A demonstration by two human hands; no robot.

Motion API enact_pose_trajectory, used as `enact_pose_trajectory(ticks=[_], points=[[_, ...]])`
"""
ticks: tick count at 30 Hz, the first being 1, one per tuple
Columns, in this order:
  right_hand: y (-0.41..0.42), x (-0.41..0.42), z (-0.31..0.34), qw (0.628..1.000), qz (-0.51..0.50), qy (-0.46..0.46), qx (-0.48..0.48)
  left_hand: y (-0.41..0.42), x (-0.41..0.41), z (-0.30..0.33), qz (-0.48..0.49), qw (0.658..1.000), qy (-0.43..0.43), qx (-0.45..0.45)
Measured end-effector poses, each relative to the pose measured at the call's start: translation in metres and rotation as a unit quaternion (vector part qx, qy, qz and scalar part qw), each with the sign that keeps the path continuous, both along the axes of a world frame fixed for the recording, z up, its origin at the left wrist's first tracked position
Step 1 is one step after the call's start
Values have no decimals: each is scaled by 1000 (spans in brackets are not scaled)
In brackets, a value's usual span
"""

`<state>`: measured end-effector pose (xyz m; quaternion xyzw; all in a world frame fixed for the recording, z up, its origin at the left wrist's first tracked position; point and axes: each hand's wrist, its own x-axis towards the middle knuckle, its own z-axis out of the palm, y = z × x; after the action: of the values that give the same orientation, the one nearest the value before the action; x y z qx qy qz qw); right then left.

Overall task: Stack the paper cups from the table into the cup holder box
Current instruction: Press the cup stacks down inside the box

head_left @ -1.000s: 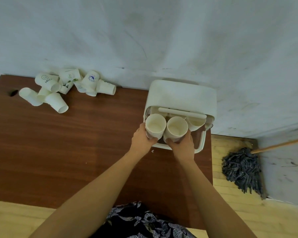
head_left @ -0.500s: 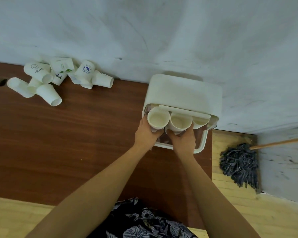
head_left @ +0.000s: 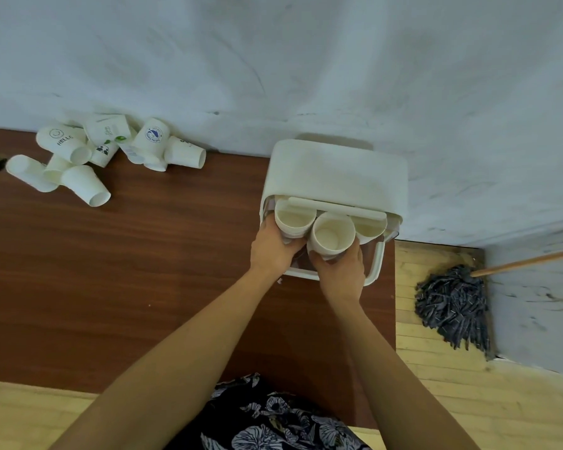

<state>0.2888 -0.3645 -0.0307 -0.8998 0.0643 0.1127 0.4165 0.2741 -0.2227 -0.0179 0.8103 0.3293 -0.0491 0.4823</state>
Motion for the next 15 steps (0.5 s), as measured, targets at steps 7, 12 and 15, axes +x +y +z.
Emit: enact_pose_trajectory(ticks=[7, 12, 15], points=[[7, 4, 3, 1000, 2, 8, 24, -1, -8, -4, 22, 999, 0, 30], [5, 0, 1, 999, 2, 37, 34, 1, -8, -2, 5, 999, 7, 43], [2, -4, 0, 998, -2, 56, 31, 5, -12, 0, -17, 999, 17, 47]])
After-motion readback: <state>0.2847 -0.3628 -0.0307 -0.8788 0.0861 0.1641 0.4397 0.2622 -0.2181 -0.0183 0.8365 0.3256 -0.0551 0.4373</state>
